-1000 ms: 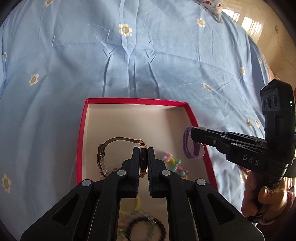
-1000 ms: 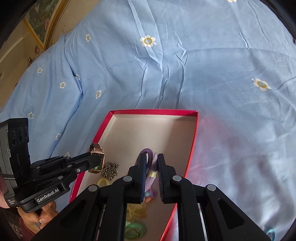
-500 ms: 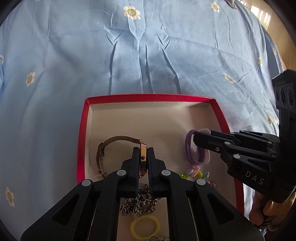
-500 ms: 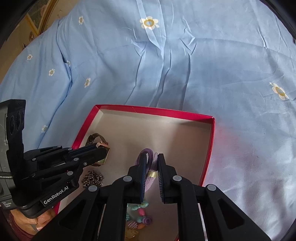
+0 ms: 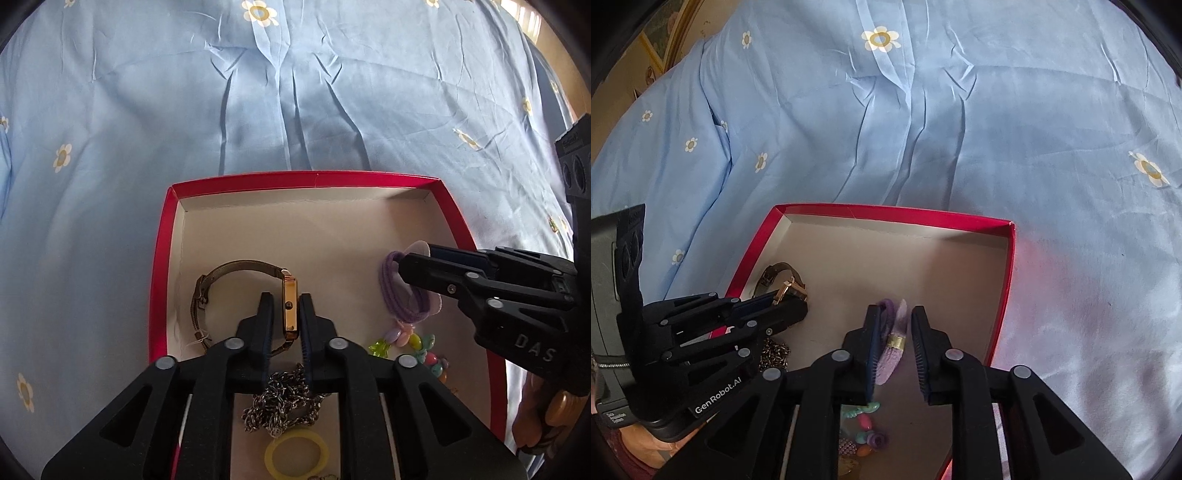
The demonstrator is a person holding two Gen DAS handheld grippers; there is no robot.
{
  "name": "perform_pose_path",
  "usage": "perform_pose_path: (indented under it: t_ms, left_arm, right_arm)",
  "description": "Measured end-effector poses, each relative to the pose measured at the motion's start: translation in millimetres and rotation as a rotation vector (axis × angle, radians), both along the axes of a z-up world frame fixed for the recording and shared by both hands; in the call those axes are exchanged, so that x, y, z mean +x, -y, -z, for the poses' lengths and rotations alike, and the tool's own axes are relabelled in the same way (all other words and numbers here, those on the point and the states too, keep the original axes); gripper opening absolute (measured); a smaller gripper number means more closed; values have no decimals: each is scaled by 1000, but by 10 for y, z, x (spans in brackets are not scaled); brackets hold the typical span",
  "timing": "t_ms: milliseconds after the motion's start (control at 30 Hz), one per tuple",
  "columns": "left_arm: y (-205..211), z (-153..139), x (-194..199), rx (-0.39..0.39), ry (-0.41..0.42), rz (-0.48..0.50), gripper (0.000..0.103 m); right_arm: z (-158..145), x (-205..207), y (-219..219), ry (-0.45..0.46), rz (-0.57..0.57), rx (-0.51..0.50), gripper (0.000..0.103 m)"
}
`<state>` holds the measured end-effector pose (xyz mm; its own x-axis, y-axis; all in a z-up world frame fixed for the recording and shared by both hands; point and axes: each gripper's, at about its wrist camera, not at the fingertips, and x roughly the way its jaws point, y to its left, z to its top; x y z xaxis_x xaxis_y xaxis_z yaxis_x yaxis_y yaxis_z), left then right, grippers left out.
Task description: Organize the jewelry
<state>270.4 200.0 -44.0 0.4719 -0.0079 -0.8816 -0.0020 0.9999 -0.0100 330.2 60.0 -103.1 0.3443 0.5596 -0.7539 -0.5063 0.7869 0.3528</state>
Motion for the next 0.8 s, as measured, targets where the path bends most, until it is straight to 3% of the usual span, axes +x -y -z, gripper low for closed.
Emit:
perform_pose_path:
  t_ms: [100,333,500,567,633,733,800]
  left_arm:
    - [-10,-6,-17,0,1,-7,24]
    - [-37,-46,-95,0,4,-30,33]
    - [-64,-241,-280,-7,56,-61,52]
    - [-96,-335,-401,-12,79,-92,70]
    - [-146,-417,-535,-32,106,-130,78]
    - [-196,-498,-745,-80,128,-176,82]
    - [-210,-525,-856,-111,140,-201,85]
  right_arm:
    - [-20,-14,33,-4,2,24,33]
    - [-39,-54,94,-5,14,42,33]
    - [-114,-121,177,4,17,70,35]
    - [-175,-174,225,11,15,87,40]
    - [-253,-248,296,23,13,110,44]
    - [-360,-382,400,40,12,141,50]
    - [-415,-475,475,51,18,157,61]
